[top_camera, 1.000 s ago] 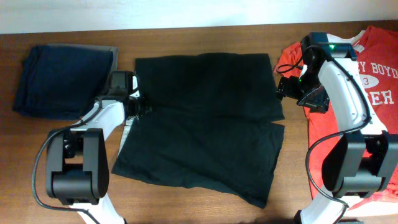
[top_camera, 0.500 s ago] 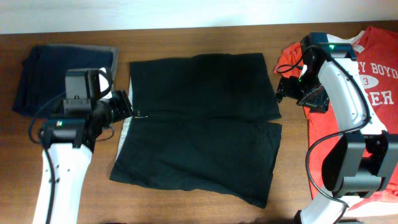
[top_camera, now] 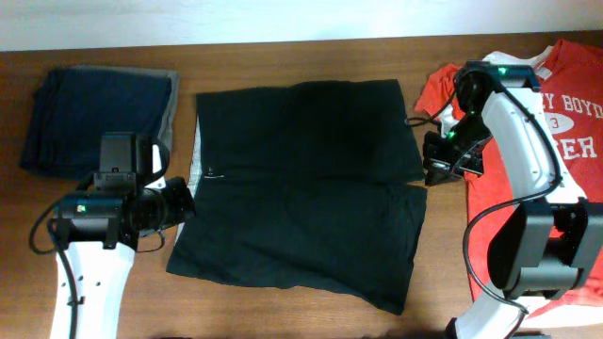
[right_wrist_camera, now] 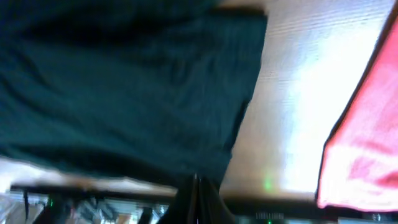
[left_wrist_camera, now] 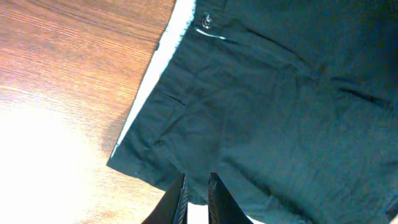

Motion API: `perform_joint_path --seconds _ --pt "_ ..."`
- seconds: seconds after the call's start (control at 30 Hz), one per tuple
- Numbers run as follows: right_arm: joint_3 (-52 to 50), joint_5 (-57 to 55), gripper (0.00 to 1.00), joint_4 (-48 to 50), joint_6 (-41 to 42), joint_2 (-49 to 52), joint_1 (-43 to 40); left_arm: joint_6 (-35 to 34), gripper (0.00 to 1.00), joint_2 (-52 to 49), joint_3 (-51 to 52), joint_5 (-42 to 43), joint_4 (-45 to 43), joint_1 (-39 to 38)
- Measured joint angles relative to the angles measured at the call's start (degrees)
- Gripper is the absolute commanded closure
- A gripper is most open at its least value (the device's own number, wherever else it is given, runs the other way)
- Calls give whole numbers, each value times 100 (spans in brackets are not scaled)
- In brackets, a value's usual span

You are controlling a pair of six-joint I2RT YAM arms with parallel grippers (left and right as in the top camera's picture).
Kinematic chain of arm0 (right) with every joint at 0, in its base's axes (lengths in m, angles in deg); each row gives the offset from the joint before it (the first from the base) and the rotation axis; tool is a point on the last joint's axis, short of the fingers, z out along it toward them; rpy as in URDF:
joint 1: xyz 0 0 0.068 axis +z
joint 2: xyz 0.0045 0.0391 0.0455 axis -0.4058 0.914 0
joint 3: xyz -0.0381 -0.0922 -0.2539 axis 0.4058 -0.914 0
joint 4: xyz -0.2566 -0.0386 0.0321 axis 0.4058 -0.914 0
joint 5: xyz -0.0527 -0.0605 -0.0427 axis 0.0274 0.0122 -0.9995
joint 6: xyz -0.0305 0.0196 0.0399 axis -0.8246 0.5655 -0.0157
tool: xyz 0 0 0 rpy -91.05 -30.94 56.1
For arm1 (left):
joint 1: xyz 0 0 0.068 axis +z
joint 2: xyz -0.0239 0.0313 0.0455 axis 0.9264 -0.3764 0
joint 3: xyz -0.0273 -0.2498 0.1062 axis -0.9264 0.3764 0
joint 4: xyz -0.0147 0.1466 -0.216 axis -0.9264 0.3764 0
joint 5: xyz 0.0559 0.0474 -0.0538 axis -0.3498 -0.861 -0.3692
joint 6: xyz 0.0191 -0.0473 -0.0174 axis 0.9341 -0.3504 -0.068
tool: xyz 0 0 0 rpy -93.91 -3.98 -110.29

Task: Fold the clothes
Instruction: 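Move the right gripper down to the pants' bottom right leg and grasp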

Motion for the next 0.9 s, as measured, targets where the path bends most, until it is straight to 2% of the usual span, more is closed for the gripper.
perform_joint_path --seconds 0.07,0.17,0.2,0.27,0.43,0.63,0.67,0.73,0.9 --pt "0 48 95 -155 -39 -153 125 0 84 0 0 -50 4 0" --pt "-105 87 95 -328 79 -938 483 0 82 0 0 -105 0 0" --pt "-431 131 94 -302 297 -1609 839 2 82 0 7 -153 -2 0" --pt "-1189 131 94 -87 551 -2166 1161 0 81 2 24 -175 24 0" --pt "-3641 146 81 1082 1473 -2973 1681 2 81 4 33 -216 22 0" --pt "-5574 146 78 2608 2450 -3101 1716 2 81 4 37 -219 2 0" --pt "-5764 153 66 2743 2588 -3104 1716 2 81 4 37 -219 13 0" --pt "-5978 199 59 2833 2721 -3104 1716 0 81 4 37 -219 13 0" --pt "-6332 511 60 2933 2898 -3104 1716 0 81 4 37 -219 7 0"
